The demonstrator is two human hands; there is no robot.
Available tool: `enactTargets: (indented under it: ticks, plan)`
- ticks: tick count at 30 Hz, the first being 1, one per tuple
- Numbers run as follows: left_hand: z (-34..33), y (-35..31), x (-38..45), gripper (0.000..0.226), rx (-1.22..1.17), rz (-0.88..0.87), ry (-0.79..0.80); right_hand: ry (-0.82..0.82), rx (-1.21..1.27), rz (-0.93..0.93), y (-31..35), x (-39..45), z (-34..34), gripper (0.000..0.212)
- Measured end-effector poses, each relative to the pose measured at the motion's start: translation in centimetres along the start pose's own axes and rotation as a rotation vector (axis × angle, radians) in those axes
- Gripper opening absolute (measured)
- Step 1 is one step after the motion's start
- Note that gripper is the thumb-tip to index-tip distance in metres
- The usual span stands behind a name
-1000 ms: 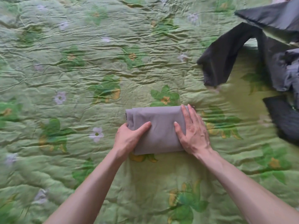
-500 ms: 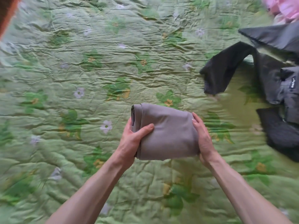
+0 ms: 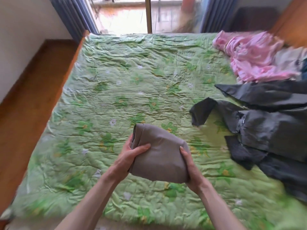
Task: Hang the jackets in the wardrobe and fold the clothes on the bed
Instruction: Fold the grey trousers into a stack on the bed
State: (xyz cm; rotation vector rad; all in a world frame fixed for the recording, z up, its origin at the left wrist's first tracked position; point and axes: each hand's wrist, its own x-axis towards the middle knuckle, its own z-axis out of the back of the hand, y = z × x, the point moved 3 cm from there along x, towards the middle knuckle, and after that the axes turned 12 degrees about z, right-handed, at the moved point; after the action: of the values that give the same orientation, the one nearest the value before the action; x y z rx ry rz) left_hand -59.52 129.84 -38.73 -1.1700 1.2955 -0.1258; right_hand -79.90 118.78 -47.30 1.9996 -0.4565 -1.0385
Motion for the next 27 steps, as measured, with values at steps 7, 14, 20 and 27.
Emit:
enactTargets:
  ticks: [7,14,20,27]
  plan:
    - [1.9,-4.5,-5.2,0.075,0.070,-0.059,0.042,-0.259,-0.092,0.281,8.1,-7.9,-3.6,0.085]
    - [0.0,-6.4,-7.4,0.096,0.223,-0.069,0.177,-0.583,-0.140,0.498,10.5,-16.8,-5.8,0.059]
    - [-5.9,-4.9,-10.3,0.052,0.358,-0.055,0.338,-0.889,-0.158,0.527,10.0,-25.3,-4.8,0.018]
    - [-14.9,-2.4,-15.5,0.041,0.445,0.006,0.530,-1.022,-0.063,0.575,9.6,-35.3,-0.7,0.023]
